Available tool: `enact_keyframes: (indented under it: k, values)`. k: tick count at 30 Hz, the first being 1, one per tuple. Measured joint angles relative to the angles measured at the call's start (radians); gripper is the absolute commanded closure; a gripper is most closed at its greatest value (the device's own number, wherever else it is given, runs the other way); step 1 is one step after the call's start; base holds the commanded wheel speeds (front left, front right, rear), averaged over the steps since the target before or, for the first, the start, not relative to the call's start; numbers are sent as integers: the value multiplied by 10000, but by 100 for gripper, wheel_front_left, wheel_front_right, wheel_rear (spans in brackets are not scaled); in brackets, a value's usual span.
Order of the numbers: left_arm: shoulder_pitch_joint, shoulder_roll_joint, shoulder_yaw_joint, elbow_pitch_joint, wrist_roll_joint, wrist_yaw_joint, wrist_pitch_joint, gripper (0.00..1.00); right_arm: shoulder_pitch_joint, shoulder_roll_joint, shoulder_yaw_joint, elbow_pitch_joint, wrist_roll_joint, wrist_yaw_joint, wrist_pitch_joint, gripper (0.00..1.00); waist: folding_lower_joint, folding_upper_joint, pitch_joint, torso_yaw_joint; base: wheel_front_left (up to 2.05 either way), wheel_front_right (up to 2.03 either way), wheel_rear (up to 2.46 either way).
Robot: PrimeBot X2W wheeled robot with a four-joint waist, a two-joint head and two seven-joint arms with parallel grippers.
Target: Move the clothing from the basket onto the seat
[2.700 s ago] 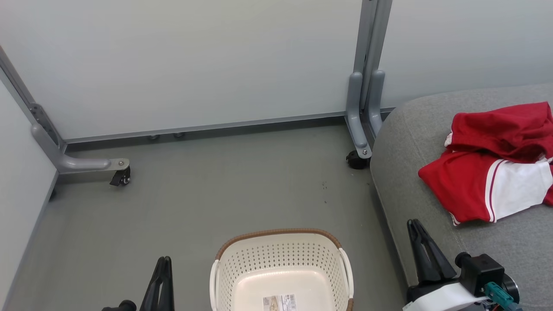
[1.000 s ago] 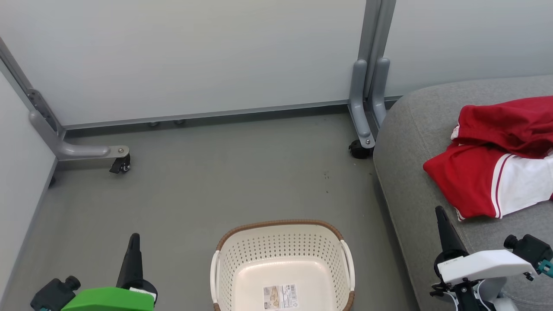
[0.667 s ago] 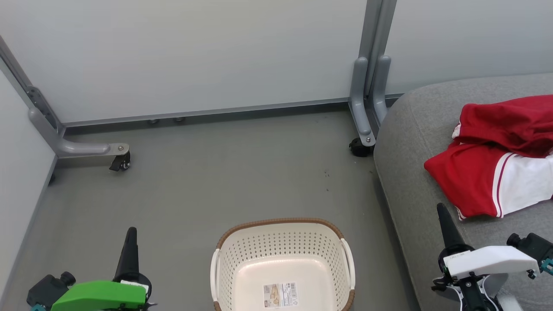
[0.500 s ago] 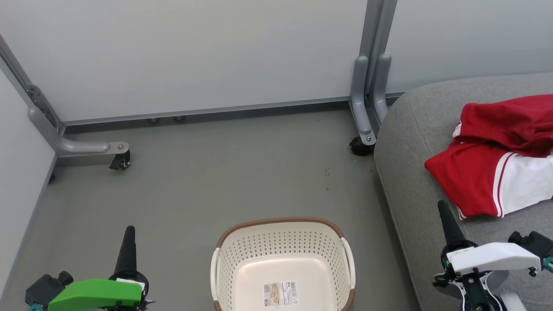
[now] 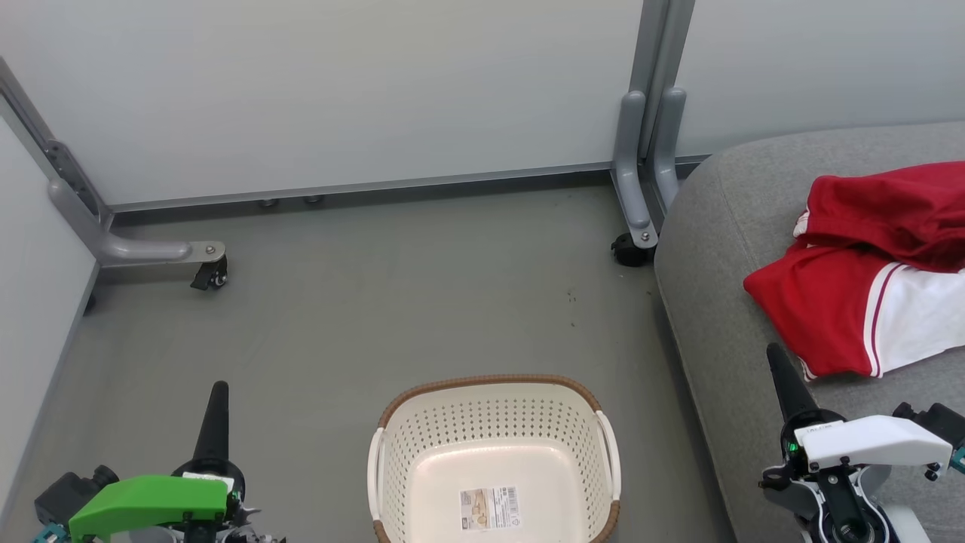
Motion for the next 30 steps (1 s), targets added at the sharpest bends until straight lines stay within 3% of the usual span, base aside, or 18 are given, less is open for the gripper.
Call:
enact_keyframes:
  k: [30]
  values:
    - [-583,-8,464,288,-2142,-169,656,100,-408,12,-407,219,2334,0,660,100,0,0,229,59,0,0,0]
